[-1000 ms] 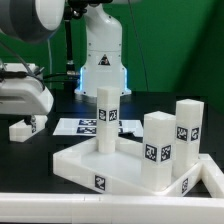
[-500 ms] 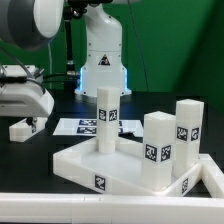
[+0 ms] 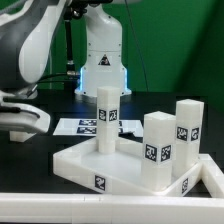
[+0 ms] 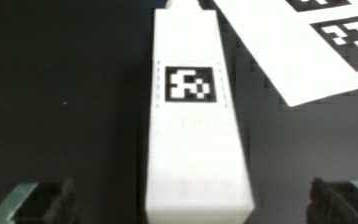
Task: Assemble desk
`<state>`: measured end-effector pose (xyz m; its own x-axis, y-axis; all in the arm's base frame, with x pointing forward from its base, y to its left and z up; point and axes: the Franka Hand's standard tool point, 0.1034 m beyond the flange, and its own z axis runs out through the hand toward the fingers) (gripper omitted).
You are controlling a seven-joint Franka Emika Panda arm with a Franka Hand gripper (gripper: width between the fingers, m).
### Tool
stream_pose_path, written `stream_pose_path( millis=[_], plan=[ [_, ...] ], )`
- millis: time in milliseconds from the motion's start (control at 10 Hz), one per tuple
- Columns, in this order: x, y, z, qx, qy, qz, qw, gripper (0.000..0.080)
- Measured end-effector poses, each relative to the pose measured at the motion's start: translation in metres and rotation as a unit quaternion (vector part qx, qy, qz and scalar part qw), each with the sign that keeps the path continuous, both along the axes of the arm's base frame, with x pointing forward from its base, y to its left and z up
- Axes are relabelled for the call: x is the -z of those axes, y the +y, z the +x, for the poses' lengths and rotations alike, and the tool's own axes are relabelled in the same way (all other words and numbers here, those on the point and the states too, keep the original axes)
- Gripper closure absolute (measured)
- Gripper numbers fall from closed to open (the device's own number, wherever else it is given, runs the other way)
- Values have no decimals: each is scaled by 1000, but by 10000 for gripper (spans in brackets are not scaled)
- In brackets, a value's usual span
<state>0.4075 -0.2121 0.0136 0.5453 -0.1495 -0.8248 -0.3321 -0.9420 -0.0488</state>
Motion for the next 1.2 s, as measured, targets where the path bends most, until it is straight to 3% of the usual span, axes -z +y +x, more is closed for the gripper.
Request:
stream_pose_path(
  millis=[400, 500, 600, 700, 1200],
  plan=[
    [1, 0, 0, 0, -1, -1, 1000, 192],
    [1, 0, 0, -1, -2, -1, 1000, 365],
    [2, 0, 0, -1, -2, -1, 1000, 365],
    [2, 1, 1, -2, -2, -1, 1000, 522],
    [-2, 3, 5, -7, -7, 0, 1000, 522]
  ],
)
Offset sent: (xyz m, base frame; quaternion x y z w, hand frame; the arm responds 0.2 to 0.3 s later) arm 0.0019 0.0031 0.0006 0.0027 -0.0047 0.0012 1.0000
